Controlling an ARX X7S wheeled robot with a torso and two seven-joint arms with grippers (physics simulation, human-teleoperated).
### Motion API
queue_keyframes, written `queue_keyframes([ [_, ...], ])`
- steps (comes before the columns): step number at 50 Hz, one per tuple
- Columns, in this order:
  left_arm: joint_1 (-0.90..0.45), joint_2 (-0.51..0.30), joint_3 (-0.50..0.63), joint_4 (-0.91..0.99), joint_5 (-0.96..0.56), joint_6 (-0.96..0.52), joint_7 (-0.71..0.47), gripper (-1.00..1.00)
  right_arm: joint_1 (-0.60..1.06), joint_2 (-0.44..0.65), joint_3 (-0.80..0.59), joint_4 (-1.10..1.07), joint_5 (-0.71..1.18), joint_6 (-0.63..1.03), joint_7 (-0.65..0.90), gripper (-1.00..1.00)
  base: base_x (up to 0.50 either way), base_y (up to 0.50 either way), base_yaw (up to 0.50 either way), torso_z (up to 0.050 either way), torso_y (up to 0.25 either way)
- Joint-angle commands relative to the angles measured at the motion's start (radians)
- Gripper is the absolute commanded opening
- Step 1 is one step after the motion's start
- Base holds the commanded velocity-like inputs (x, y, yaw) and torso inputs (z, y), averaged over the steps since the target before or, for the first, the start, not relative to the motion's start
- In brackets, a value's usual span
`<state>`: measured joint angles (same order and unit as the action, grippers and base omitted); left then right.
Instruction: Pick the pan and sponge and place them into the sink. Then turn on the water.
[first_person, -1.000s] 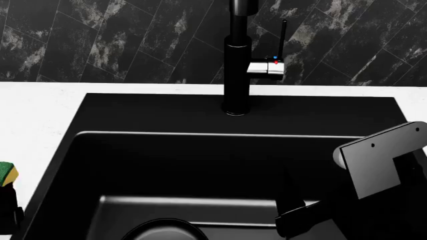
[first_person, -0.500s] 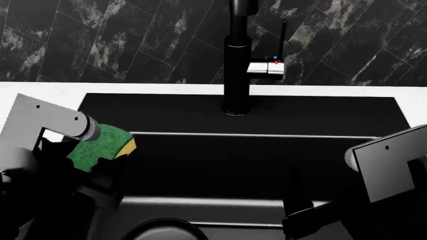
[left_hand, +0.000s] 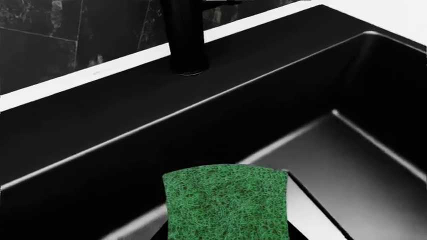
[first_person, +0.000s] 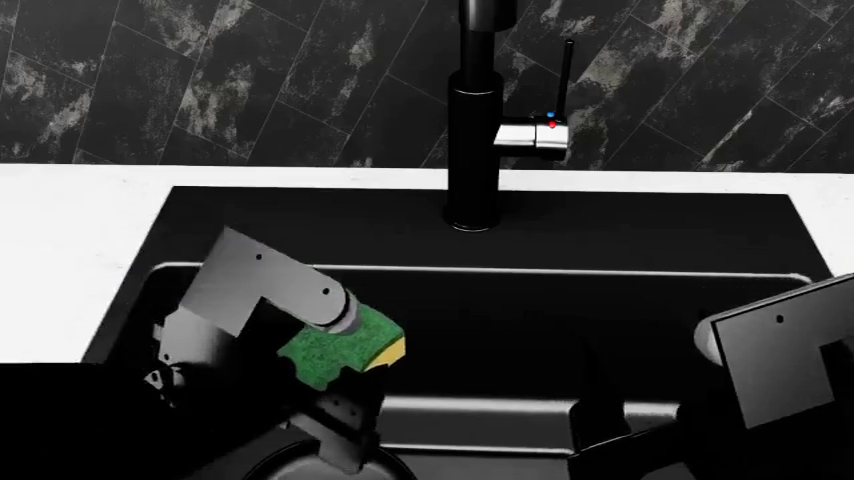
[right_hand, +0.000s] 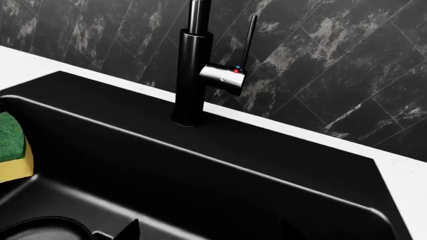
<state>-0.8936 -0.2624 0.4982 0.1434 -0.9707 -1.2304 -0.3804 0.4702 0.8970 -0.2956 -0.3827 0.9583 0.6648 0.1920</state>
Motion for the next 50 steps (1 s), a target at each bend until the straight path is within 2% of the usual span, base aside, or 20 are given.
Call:
queue_keyframes([
  [1,0.036,0.001,0.105,-0.049,0.073,0.065,0.031,-1.00,-0.035,0.010,0.015,-0.006,0.005,-0.019,0.005,1.00,0.00,0.00,0.00,0.000,0.000],
  [14,0.092,-0.003,0.161,-0.110,0.128,0.137,0.057,-1.00,-0.033,0.001,0.006,0.001,0.003,-0.017,0.003,1.00,0.00,0.00,0.00,0.000,0.000],
  [31,0.086,-0.009,0.223,-0.221,0.169,0.175,0.125,-1.00,-0.042,0.034,0.023,-0.024,0.025,-0.002,0.016,1.00,0.00,0.00,0.00,0.000,0.000],
  [50,0.094,0.013,0.260,-0.298,0.200,0.223,0.152,-1.00,-0.043,0.020,0.008,-0.009,0.013,-0.007,0.006,1.00,0.00,0.00,0.00,0.000,0.000],
])
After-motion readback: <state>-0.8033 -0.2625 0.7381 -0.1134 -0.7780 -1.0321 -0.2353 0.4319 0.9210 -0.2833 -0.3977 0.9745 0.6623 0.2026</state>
